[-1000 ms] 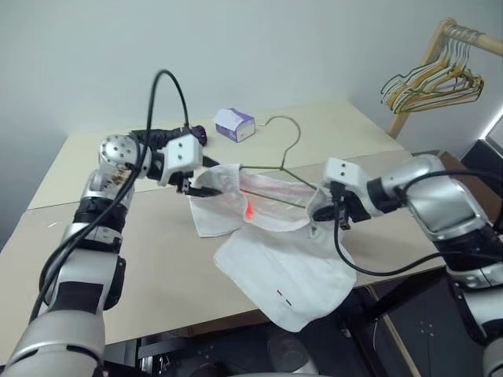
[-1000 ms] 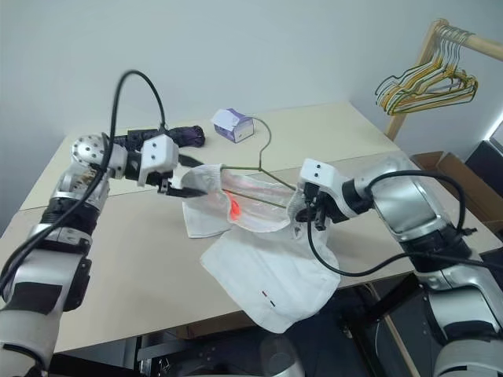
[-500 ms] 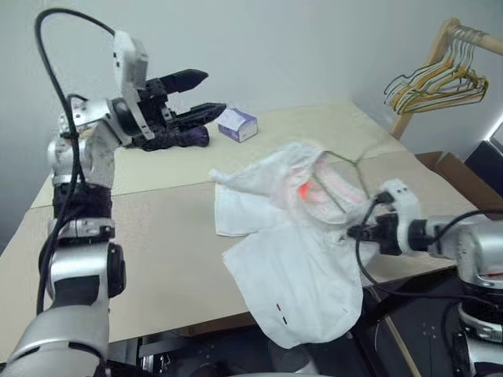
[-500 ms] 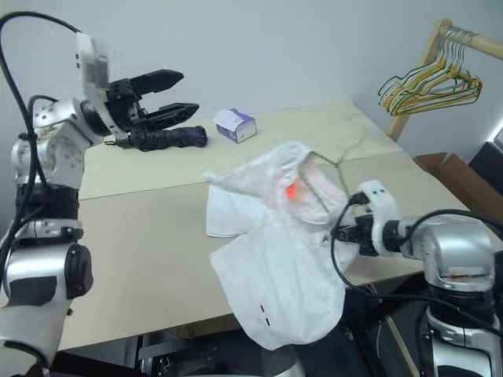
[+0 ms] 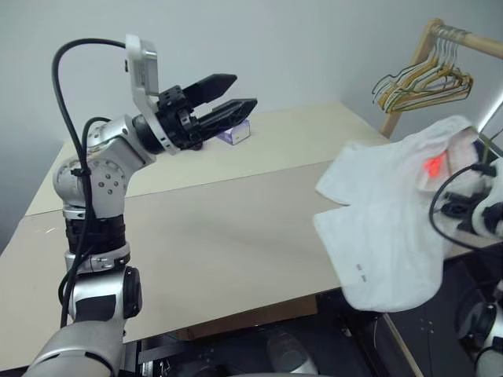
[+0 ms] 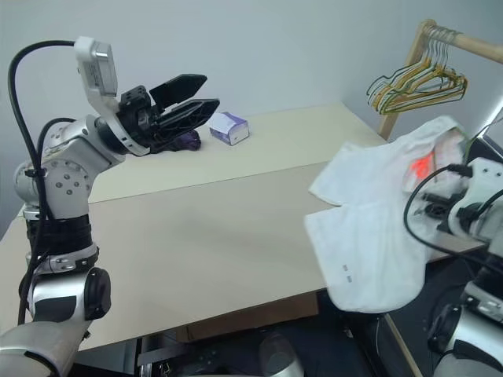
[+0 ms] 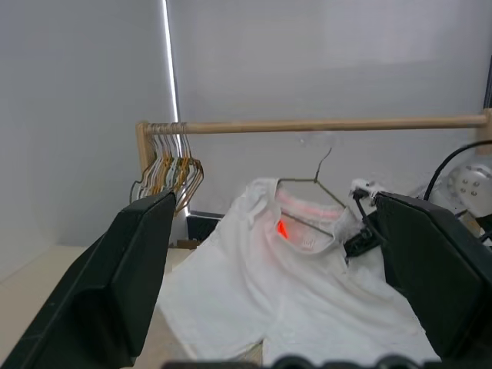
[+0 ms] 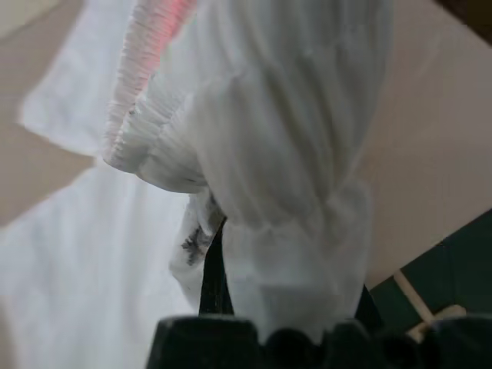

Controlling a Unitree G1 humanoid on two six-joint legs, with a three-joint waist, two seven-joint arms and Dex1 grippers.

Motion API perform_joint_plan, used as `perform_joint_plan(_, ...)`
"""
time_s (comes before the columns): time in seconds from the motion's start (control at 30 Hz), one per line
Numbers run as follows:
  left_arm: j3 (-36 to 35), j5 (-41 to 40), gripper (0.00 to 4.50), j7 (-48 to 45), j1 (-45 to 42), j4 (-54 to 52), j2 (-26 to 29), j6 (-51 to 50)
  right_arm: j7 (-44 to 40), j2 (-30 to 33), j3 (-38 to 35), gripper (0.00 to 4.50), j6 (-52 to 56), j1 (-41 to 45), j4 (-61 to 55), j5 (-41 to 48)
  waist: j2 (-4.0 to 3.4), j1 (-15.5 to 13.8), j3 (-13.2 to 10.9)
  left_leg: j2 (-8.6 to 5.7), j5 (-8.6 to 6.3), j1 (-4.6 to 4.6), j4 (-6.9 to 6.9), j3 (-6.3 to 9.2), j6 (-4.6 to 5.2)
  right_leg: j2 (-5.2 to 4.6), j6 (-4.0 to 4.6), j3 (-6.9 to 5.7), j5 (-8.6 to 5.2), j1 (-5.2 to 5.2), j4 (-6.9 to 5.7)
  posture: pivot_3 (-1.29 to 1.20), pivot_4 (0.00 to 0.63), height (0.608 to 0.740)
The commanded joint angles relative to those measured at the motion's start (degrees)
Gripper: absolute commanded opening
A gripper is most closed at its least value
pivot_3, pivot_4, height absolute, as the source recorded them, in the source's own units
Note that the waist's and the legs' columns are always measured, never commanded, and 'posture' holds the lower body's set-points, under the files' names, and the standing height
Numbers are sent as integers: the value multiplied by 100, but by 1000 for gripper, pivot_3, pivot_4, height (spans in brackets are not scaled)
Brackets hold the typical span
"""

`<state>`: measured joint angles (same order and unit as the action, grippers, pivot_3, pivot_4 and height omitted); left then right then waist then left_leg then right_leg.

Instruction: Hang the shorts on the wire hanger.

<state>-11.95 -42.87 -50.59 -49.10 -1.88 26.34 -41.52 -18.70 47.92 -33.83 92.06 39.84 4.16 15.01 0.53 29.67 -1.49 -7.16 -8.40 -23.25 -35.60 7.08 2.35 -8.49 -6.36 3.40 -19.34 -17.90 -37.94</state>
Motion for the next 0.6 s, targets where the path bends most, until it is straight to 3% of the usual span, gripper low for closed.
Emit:
perform_joint_plan(0.03,-30,-39,4452,113,-43,-191,13,155,305,307,-330,0,44,753,588,206,0,45,0,0,-1,-2,-1,-1,5,0,0,0,0,1,5,-509,15,740)
perform_joint_plan(0.27,87,43,4452,133,-2,-179,24,315,1357,593,-1015,0,44,2200,2134,-477,1,108,-1,-2,-8,-2,-10,-17,13,-6,1,2,1,11,15,-506,7,740)
perform_joint_plan(0.6,181,80,4452,75,33,-174,47,469,2354,757,-1873,0,-767,2486,3121,-1068,2,110,-2,-1,-13,2,-11,-28,18,-8,-3,2,3,27,32,-515,0,740)
